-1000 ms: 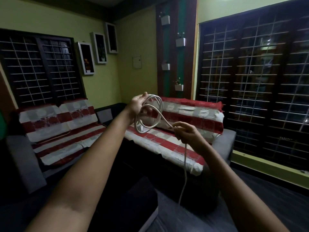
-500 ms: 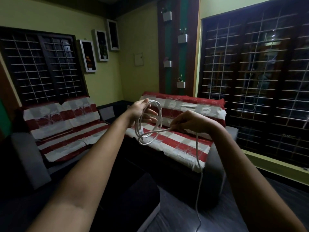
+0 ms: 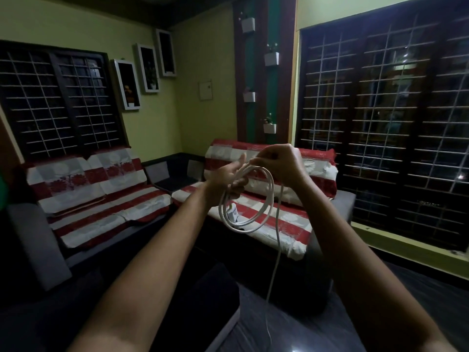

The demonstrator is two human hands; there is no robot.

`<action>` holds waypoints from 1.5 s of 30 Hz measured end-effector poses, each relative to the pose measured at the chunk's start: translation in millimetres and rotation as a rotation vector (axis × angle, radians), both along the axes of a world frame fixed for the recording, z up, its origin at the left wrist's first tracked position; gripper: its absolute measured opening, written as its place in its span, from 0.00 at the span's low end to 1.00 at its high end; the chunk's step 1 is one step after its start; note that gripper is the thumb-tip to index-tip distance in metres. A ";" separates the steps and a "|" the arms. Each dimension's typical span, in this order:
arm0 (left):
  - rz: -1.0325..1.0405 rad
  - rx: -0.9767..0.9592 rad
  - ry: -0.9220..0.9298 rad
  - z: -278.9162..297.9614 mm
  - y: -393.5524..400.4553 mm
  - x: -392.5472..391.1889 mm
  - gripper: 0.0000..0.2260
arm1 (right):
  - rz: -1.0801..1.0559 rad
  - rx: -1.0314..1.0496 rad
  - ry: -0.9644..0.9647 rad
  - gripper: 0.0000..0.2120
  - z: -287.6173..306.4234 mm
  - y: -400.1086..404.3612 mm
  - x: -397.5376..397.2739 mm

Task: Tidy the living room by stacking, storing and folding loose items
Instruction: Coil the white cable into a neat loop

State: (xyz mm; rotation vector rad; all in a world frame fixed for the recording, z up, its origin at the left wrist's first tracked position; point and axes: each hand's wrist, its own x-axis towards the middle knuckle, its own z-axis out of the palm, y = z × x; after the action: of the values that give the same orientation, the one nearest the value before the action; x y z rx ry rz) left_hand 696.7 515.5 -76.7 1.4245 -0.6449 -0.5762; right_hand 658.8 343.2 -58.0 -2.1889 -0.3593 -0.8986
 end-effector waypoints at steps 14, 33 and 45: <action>-0.149 -0.274 0.141 5.8 -3.3 0.1 0.21 | 0.489 0.407 0.481 0.15 -58.9 -20.6 -10.7; 0.239 0.187 -0.189 -15.4 12.2 0.3 0.36 | 0.515 0.173 0.716 0.19 -27.3 -13.1 -2.6; 0.336 0.460 -0.250 -5.7 -13.2 -3.2 0.23 | 0.632 0.336 0.829 0.14 -64.8 -22.4 14.0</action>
State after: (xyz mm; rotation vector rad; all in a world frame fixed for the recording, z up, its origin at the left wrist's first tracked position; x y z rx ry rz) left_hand 693.5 502.3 -82.4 2.0112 -0.4659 -0.2889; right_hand 672.8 320.8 -122.8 -1.7658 -0.4044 0.2879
